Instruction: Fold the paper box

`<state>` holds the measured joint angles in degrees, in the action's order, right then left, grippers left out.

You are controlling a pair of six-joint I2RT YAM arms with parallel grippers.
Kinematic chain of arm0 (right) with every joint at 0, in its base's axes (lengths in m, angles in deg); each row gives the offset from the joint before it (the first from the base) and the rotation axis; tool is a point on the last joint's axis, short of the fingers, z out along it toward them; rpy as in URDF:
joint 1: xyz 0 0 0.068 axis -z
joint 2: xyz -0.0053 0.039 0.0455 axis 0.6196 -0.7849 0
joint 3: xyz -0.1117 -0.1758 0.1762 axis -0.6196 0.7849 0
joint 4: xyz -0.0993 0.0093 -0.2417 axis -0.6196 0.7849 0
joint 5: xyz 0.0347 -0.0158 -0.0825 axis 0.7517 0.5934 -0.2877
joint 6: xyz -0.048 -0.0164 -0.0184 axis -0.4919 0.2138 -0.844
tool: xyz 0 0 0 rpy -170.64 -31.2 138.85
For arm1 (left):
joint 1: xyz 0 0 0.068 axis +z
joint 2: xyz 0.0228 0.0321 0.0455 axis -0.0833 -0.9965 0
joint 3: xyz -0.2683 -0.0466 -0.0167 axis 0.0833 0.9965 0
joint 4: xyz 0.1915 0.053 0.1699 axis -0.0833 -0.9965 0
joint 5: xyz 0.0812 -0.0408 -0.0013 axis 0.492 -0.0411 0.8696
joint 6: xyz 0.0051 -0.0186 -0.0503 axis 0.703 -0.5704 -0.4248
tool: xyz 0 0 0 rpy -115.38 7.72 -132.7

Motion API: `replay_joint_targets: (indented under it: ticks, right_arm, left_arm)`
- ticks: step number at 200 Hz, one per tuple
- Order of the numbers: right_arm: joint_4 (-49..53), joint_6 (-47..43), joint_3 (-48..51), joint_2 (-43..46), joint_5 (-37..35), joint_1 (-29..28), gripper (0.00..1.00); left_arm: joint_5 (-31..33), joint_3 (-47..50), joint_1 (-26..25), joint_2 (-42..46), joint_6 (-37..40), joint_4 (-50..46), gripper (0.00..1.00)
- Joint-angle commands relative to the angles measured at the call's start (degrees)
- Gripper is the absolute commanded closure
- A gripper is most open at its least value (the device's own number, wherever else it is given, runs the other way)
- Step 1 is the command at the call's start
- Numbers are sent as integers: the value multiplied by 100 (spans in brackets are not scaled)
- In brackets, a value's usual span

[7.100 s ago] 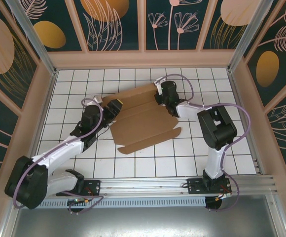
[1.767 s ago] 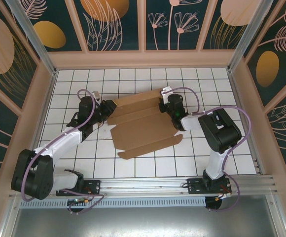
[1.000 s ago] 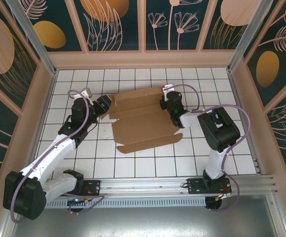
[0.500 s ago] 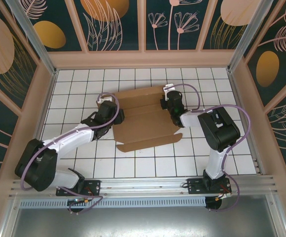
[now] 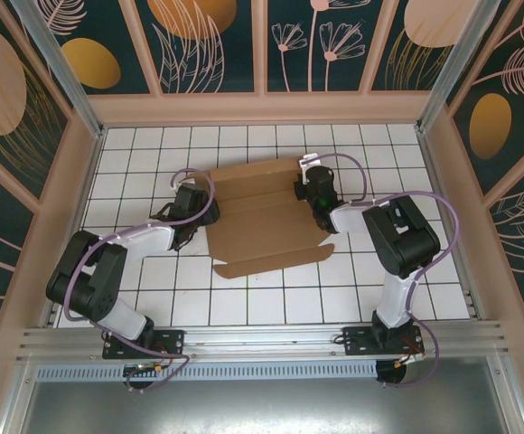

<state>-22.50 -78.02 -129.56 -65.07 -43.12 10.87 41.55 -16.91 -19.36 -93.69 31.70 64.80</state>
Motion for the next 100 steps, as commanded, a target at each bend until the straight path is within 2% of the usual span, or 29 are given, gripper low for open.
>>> replay_joint_targets:
  ticks: [1,28,77,100]
  right_arm:
    - [111,-35,-65,-126,-43,35,100]
    - [106,-54,-67,-151,-22,35,100]
    - [93,-80,-81,-171,52,26,100]
    - [109,-81,-107,-193,68,26,100]
  left_arm:
    - [-305,-12,57,-273,37,444,27]
    - [-439,-163,72,-614,-42,598,27]
    - [-307,-411,164,-1054,-161,644,27]
    - [-536,-394,164,-1096,-166,919,28]
